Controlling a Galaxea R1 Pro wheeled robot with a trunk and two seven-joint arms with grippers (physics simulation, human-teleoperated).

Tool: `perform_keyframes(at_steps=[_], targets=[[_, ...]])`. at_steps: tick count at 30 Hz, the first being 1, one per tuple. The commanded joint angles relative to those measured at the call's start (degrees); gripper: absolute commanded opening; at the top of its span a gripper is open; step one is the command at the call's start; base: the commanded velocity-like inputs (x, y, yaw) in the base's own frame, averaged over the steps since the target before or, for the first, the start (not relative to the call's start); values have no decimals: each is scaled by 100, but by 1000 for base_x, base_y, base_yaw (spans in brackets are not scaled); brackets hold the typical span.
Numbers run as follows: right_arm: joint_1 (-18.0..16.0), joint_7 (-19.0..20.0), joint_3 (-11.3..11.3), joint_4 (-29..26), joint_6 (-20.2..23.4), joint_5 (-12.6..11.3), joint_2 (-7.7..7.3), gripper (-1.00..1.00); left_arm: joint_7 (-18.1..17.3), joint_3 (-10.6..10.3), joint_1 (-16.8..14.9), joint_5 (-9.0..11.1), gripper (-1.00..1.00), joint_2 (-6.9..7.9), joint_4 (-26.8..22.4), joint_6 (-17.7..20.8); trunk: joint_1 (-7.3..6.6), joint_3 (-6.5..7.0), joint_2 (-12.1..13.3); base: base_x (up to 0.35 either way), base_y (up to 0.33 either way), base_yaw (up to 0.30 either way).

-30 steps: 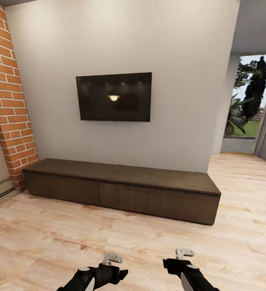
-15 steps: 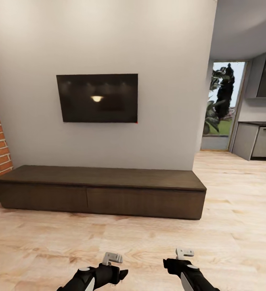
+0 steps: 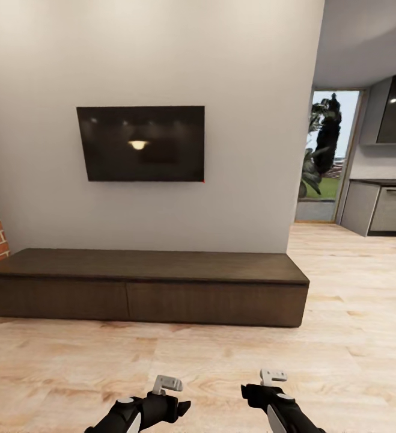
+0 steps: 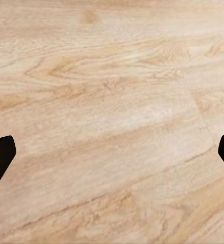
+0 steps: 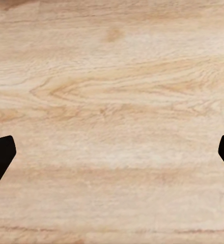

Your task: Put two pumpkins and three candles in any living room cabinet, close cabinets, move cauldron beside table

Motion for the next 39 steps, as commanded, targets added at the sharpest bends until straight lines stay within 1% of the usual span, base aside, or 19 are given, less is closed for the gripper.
perform_keyframes(at_steps=[1, 13, 39], targets=[[-1, -28, 0, -12, 29, -53, -1, 100, -12, -3, -1, 0, 100, 1, -11, 37, -1, -16, -3, 6, 5, -1], [-1, -28, -13, -12, 183, -59, -15, 100, -12, -3, -1, 0, 100, 1, -9, 37, -1, -127, -3, 1, 1, 0], [-1, -28, -13, -8, 205, -59, -24, 100, -6, -3, -1, 0, 100, 1, -4, 37, -1, -370, -3, 0, 0, 0]])
